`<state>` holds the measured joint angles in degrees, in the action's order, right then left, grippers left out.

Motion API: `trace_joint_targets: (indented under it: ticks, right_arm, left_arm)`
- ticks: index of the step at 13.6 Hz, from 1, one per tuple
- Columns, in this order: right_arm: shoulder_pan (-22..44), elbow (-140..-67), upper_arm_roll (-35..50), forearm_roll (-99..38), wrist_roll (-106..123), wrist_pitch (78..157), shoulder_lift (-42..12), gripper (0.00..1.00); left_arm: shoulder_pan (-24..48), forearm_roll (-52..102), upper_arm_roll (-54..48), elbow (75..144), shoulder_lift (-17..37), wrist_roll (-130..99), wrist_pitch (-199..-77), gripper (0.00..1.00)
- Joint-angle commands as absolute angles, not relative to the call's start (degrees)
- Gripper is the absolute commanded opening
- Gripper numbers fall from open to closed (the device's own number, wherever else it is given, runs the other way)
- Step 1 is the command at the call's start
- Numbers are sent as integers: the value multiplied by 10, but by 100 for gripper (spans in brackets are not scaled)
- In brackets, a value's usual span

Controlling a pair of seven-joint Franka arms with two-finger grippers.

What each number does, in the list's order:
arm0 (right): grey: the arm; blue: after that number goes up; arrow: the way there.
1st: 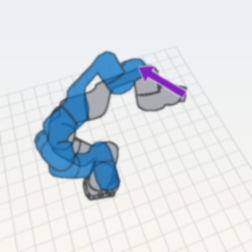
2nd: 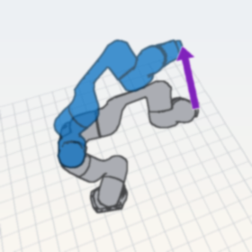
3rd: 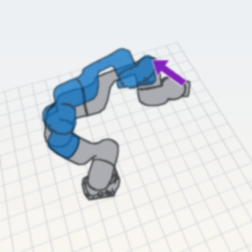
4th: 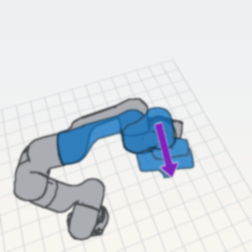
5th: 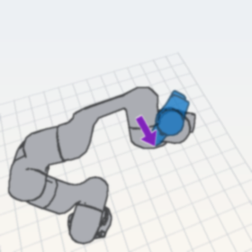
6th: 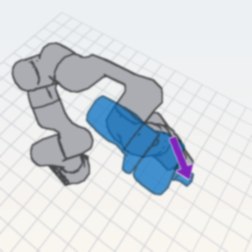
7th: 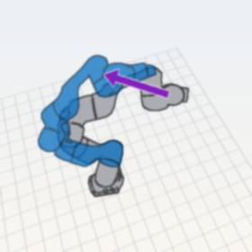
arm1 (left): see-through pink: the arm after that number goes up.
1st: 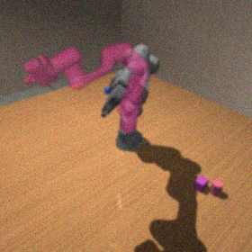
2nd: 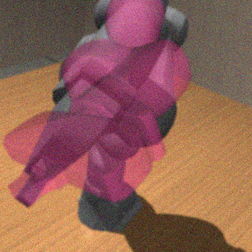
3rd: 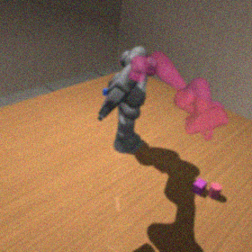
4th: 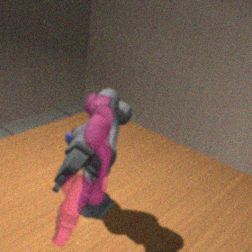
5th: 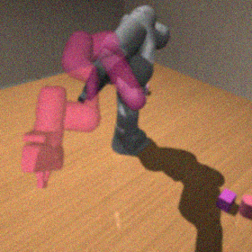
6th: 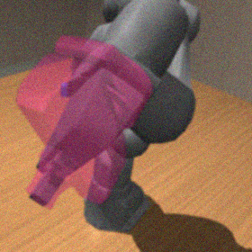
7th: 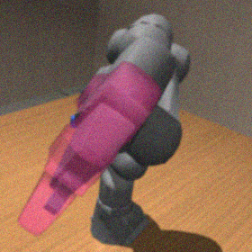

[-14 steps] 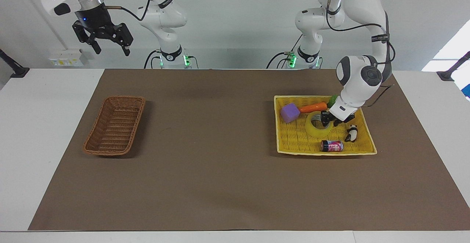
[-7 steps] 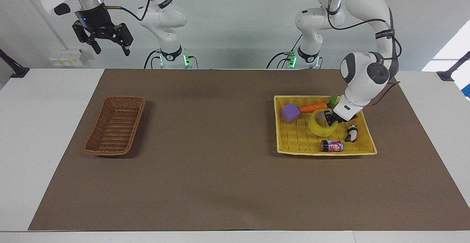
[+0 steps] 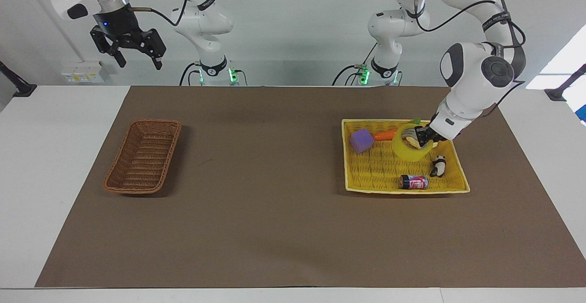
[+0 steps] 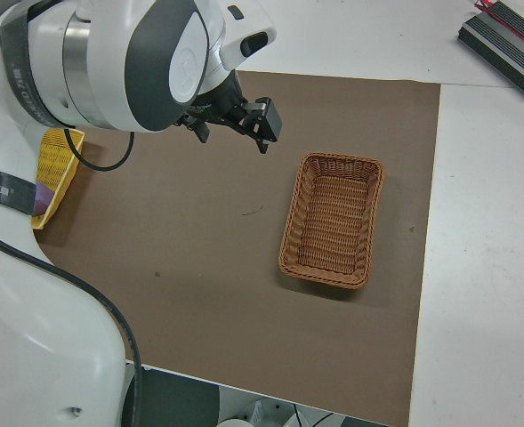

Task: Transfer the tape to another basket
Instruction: 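Lift the tape with the left gripper while the right gripper approaches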

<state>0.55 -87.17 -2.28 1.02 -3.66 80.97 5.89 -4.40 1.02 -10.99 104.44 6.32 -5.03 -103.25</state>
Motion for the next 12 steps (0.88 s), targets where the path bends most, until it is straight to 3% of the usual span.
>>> trace_joint_targets:
  ticks: [1, 6, 12]
  right_arm:
    - [1, -882, -23, 1, -24, 806, 69, 100]
    - [1, -882, -23, 1, -24, 806, 69, 100]
    - [-1, -882, -25, 1, -20, 787, 74, 100]
  left_arm:
    - [-35, 25, -105, 993, 48, -64, -965, 0]
    - [-35, 43, -118, 895, 49, -93, -861, 0]
    - [-17, 69, -154, 894, 48, -192, -891, 0]
